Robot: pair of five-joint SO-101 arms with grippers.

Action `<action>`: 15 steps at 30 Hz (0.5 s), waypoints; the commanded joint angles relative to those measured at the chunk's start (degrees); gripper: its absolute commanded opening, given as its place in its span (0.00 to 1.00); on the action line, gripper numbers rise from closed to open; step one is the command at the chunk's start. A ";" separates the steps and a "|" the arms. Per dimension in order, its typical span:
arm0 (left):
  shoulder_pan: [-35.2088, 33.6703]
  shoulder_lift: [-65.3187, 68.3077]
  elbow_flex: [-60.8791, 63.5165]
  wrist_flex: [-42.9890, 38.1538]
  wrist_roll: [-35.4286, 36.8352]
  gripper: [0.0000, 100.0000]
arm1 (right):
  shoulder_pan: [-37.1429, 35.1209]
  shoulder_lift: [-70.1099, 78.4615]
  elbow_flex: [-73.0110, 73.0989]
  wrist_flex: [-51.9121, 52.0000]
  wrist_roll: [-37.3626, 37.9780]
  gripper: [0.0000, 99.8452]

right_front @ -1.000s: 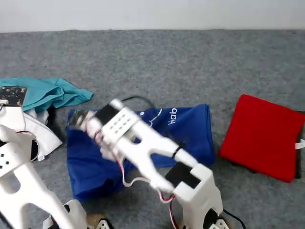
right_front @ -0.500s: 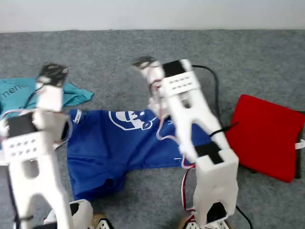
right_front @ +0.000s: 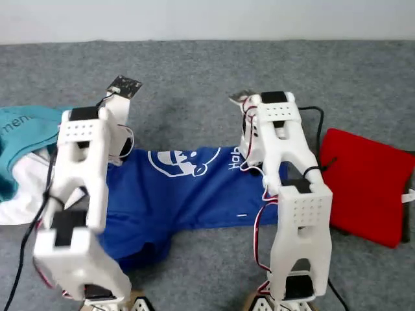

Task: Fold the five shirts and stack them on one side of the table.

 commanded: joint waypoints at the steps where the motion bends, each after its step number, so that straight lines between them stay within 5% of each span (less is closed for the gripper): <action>1: -2.46 8.26 -9.54 -0.70 0.18 0.02 | 3.65 0.75 -2.99 -0.57 0.18 0.01; 15: -4.40 14.51 -28.18 11.08 -0.09 0.01 | 5.67 -1.36 -9.41 4.26 0.00 0.01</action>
